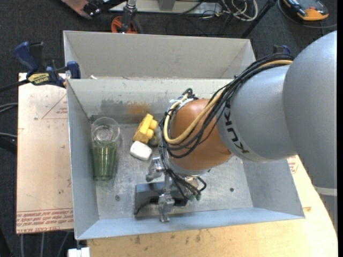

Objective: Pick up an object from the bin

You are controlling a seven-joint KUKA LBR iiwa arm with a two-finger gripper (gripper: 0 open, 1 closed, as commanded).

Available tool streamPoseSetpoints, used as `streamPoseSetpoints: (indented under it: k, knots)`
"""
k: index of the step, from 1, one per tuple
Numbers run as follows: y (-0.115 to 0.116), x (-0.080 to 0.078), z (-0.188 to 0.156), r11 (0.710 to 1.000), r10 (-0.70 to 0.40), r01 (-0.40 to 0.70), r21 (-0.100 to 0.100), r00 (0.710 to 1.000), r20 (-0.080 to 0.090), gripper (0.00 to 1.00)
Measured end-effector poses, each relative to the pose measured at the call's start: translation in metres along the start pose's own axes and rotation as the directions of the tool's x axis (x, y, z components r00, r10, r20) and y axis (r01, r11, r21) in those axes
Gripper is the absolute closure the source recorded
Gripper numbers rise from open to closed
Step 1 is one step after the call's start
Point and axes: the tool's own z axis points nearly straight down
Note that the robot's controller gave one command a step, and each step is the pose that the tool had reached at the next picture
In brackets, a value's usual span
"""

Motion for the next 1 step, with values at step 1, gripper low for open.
streamPoseSetpoints:
  k: [1]
  knots:
    - [-0.0089, -0.0009, -0.0048, 1.0, -0.019, 0.019, 0.0, 1.0, 0.0, 0.0]
